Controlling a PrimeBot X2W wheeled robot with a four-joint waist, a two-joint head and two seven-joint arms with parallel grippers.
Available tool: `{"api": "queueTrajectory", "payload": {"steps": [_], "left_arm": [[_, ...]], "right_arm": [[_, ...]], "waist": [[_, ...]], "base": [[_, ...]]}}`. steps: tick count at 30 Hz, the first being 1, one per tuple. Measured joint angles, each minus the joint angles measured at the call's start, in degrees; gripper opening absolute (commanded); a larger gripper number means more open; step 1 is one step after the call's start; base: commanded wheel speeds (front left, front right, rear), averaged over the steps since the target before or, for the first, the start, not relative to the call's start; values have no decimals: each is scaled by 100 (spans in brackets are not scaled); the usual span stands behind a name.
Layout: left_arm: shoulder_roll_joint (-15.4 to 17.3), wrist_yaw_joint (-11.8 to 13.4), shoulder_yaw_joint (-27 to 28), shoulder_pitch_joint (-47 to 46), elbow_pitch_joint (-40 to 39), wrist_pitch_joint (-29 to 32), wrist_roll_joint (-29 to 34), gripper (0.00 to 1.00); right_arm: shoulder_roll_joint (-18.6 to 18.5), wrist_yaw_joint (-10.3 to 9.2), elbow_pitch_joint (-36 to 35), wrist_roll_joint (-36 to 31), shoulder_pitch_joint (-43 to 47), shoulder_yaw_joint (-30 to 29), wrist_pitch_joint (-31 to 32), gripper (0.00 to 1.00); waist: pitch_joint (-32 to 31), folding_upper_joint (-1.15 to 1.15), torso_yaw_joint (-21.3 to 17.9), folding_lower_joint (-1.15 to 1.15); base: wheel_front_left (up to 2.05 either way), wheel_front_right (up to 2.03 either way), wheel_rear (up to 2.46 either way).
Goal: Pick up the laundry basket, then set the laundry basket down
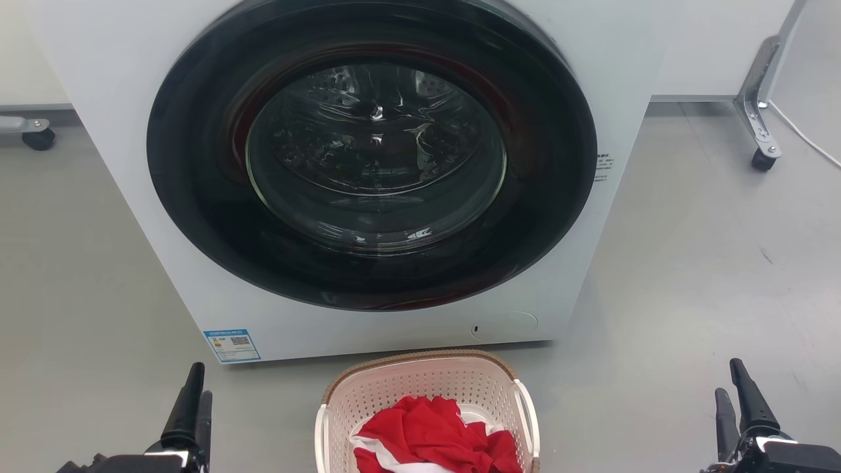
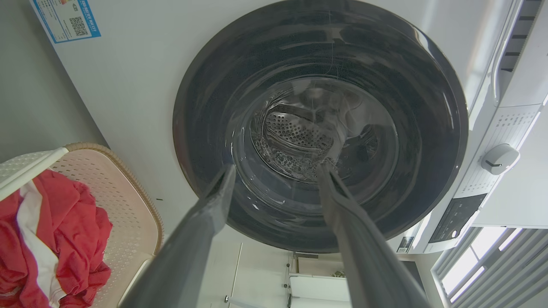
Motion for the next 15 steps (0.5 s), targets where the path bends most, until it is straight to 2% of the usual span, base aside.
{"api": "queueTrajectory", "payload": {"steps": [8, 15], "left_arm": [[4, 0, -80, -27, -48, -131, 67, 100], [51, 0, -204, -98, -133, -325, 391, 100]], "right_arm": [[-2, 0, -1, -205, -20, 57, -151, 100], [-56, 0, -5, -590, -55, 164, -354, 100]], "waist": [[4, 0, 5, 0], [9, 0, 13, 0]], "base": [[0, 0, 0], [0, 0, 0]]}}
